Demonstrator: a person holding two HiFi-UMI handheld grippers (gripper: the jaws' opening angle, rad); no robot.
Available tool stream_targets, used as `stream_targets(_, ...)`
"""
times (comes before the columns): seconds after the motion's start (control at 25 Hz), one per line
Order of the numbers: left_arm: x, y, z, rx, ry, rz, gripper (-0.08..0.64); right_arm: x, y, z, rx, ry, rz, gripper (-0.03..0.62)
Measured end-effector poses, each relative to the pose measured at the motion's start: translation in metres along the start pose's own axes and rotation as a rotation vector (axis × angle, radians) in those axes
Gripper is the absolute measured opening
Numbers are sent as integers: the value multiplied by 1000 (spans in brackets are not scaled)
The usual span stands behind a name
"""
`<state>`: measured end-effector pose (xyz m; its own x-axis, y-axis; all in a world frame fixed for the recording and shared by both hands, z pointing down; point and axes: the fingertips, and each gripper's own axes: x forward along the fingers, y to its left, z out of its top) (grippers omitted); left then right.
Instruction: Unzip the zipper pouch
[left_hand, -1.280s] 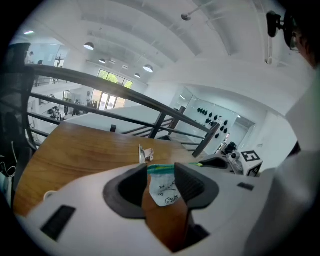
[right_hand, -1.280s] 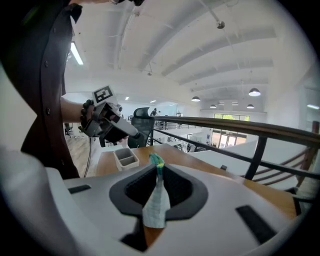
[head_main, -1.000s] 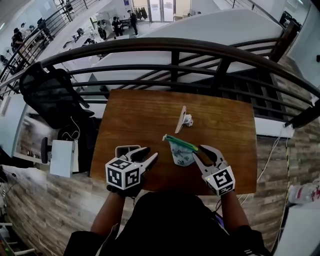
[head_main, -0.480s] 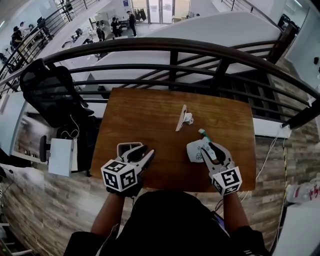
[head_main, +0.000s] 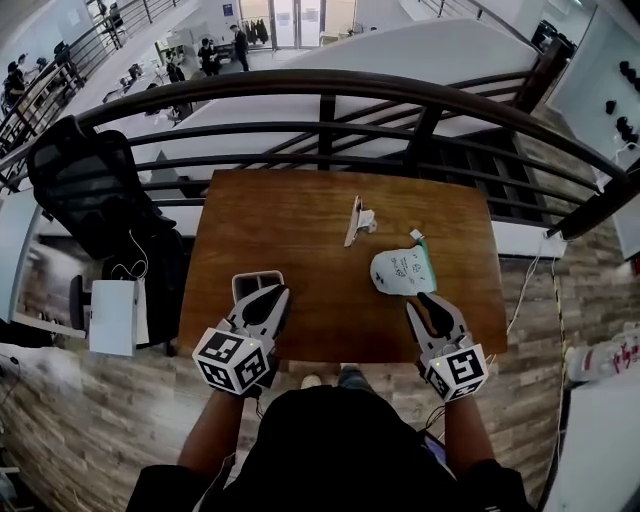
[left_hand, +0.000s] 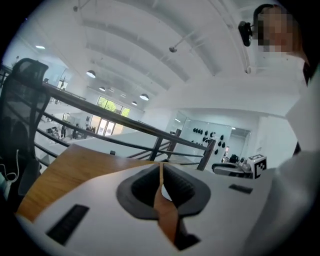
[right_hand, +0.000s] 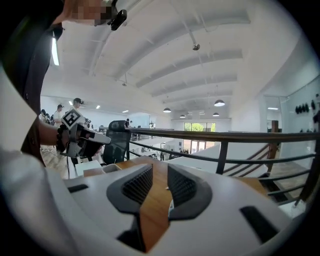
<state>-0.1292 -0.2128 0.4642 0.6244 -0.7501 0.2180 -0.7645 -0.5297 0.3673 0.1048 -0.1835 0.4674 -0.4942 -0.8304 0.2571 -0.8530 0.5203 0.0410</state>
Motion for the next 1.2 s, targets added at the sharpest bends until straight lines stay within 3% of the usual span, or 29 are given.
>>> stream_targets(0.2,-26,-4,12,86,-91,11,28,-27,11,5,109,-54,-58,40)
stream_targets(0.4,-43,-6,22,90,-172,45,28,-44,7,14,176,-107,-90,-4)
stream_targets(0.68,-48,-17,32,117,-217,94,21,-54,-1,33,188,-178,-51,-8)
stream_targets(1.2,-23,-68,41,121,-272,74,17,-78,-40,36,171,-192,3,-8)
